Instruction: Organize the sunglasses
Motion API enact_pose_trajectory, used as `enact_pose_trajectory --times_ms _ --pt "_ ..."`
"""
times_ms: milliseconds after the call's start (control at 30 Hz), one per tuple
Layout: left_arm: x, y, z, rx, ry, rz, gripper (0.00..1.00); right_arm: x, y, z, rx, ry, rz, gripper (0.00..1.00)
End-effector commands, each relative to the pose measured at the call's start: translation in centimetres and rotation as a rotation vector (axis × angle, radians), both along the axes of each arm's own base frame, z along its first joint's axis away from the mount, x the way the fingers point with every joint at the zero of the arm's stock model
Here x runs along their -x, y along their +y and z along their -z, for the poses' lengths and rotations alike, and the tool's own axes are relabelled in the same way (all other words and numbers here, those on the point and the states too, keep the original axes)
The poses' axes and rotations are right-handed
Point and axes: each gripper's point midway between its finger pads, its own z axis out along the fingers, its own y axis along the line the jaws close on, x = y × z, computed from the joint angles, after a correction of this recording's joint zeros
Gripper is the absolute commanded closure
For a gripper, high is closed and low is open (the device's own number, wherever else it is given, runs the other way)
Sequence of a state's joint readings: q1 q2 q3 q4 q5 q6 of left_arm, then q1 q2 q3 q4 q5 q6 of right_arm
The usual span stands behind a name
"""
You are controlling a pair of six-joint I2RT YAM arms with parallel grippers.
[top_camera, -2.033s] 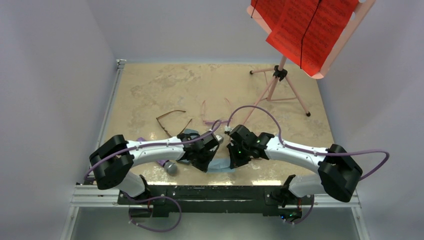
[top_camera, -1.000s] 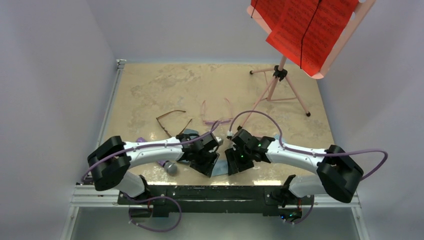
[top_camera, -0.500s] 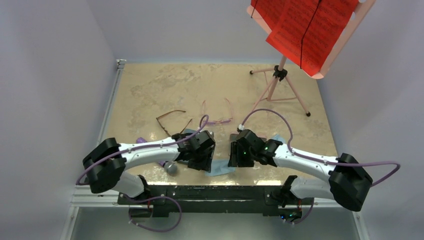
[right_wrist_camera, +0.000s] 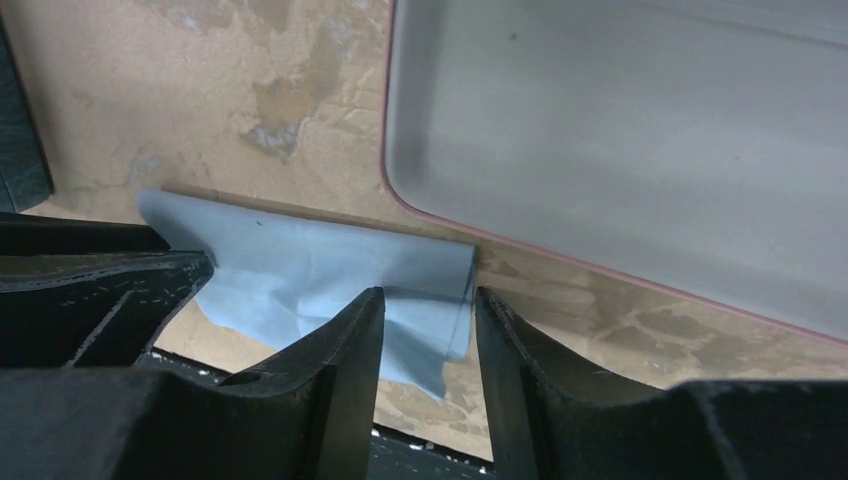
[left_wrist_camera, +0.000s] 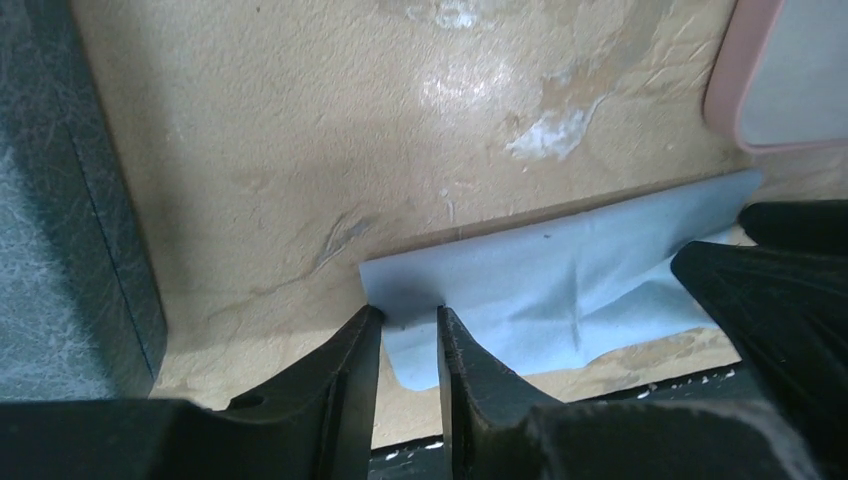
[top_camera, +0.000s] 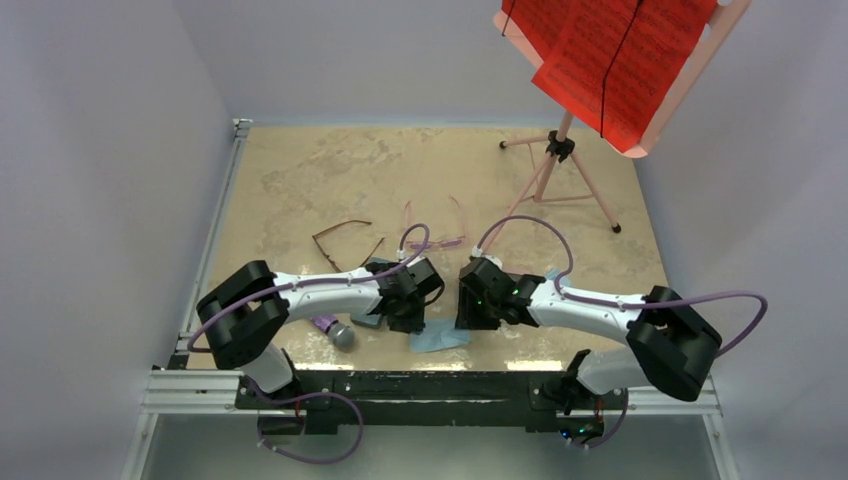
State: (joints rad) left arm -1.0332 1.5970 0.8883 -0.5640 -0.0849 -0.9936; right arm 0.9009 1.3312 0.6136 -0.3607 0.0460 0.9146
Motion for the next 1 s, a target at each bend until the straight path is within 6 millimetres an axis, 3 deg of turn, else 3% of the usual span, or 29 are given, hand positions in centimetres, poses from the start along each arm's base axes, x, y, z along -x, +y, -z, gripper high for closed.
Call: enact_pose_trajectory --times_ms 0,267,367,500,600,733,867,967 --pt "-1.5 -0.3 0.3 -0.027 -0.039 -0.054 0.7 -1.3 0.5 0.0 0.021 -0.049 0.01 0.6" --pt "-1.3 1.2 1.3 -0.099 -0.033 -0.064 0.85 -1.6 -0.4 0.5 0.105 -0.048 0.032 0.84" --pt "-1.2 1.4 1.5 -0.107 -0.033 -0.06 0.87 -1.7 -1.2 -0.2 0.16 -0.068 0.032 0.88" --pt "-1.3 1.6 1.4 -0.114 -0.038 -0.059 0.88 -1.8 -2.1 -1.4 0.204 -0.094 0.031 0.87" --pt "-1.2 1.5 1.3 -0.103 -0.038 -0.055 0.88 -1.6 -2.1 -1.8 0.192 -0.094 0.025 0.79" --pt "-1.0 0.4 0.8 -0.041 -0.029 -0.041 0.88 -0.6 -0.8 -1.7 0.125 -0.068 -0.02 0.67" --pt "-0.8 -0.3 0.8 -0.009 -0.014 -0.031 0.88 0.0 0.7 -1.4 0.088 -0.048 -0.052 0.64" --pt "-0.7 -0.2 1.0 -0.014 -0.006 -0.037 0.89 0.3 0.6 -0.7 0.114 -0.022 -0.043 0.64"
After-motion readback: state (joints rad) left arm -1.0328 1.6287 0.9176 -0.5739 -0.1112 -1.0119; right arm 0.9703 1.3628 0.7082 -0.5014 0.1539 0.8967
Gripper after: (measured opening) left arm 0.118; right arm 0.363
